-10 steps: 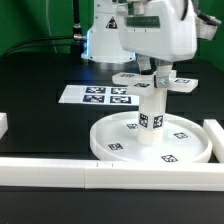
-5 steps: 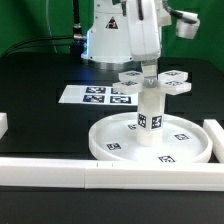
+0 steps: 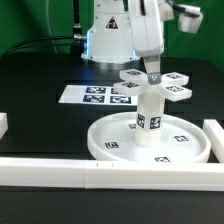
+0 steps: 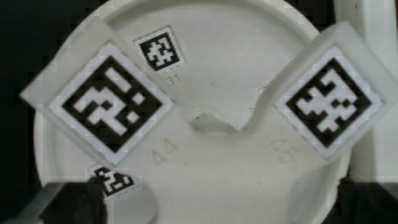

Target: Assemble round table

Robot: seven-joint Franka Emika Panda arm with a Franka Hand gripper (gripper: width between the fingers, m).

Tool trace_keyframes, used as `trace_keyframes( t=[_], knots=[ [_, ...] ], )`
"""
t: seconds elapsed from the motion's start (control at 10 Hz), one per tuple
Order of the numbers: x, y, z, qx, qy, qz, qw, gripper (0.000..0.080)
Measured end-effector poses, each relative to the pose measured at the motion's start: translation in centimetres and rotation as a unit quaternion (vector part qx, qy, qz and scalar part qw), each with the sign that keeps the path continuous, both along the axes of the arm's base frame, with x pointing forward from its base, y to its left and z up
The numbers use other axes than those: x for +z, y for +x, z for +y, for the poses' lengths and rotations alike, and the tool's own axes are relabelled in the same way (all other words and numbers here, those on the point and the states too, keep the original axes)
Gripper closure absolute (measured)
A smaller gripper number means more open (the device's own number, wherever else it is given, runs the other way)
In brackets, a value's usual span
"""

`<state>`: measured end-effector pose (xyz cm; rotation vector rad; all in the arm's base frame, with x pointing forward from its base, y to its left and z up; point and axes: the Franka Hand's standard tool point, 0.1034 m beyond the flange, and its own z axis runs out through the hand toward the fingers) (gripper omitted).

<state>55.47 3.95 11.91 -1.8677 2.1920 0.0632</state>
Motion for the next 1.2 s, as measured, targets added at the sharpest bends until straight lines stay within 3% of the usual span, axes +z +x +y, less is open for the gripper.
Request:
trace_keyframes(
  t=[0.2, 0.4, 0.6, 0.8, 1.0, 1.1, 1.2],
  knots=[
    [1.4, 0.1, 0.4, 0.009, 0.006, -0.009, 1.000, 0.0151],
    [1.3, 0.0, 0.4, 0.020, 0.003, -0.011, 1.000, 0.0151],
    [1.2, 0.0, 0.9, 0.140, -0.023, -0.020, 0.990, 0.0151],
    [1.8, 0.2, 1.7, 0.305, -0.053, -0.013, 0.951, 0.0151],
    [2.1, 0.8, 2.5, 0.423, -0.065, -0.014, 0.904, 0.0151],
    [2.0, 0.8, 2.4, 0.434, -0.067, -0.018, 0.898, 0.0151],
    [2.0, 0.8, 2.3, 0.473, -0.071, -0.026, 0.878, 0.0151]
  ],
)
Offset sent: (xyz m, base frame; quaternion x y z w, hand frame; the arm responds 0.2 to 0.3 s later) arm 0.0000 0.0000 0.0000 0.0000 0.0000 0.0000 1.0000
